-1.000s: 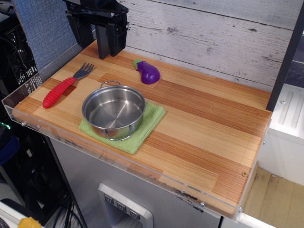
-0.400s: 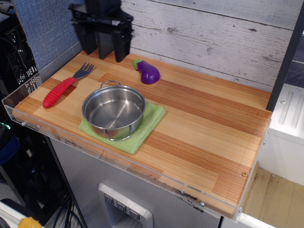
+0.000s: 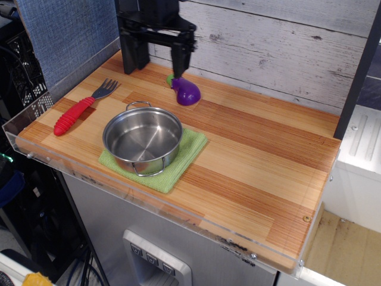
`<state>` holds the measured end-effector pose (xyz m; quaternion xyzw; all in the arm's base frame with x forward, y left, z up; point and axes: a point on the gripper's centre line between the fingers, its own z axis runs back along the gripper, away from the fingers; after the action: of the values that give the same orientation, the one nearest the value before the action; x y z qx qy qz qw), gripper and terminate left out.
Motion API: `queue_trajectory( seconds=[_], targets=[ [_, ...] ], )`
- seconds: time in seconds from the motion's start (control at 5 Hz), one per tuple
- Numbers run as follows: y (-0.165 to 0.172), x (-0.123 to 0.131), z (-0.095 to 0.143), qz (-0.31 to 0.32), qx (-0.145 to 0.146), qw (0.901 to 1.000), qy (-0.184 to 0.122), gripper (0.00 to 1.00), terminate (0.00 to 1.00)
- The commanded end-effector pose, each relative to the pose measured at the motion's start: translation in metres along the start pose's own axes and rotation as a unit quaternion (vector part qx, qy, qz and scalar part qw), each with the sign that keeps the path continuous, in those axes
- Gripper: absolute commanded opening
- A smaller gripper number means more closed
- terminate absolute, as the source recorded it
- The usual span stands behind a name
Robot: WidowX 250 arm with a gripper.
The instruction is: Pick up the eggplant and put it in the silver bowl.
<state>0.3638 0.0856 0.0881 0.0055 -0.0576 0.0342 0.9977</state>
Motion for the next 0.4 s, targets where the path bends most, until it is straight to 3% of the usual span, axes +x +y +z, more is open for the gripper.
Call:
queue_trajectory(
  seconds=[0.0, 0.2],
  targets=[
    [0.0012, 0.0455, -0.0083, 0.015, 0.028, 0.9990, -0.032, 1.00, 0.00],
    [0.0020, 0.0541, -0.0180, 0.025, 0.034, 0.9987, -0.027, 1.00, 0.00]
  ],
)
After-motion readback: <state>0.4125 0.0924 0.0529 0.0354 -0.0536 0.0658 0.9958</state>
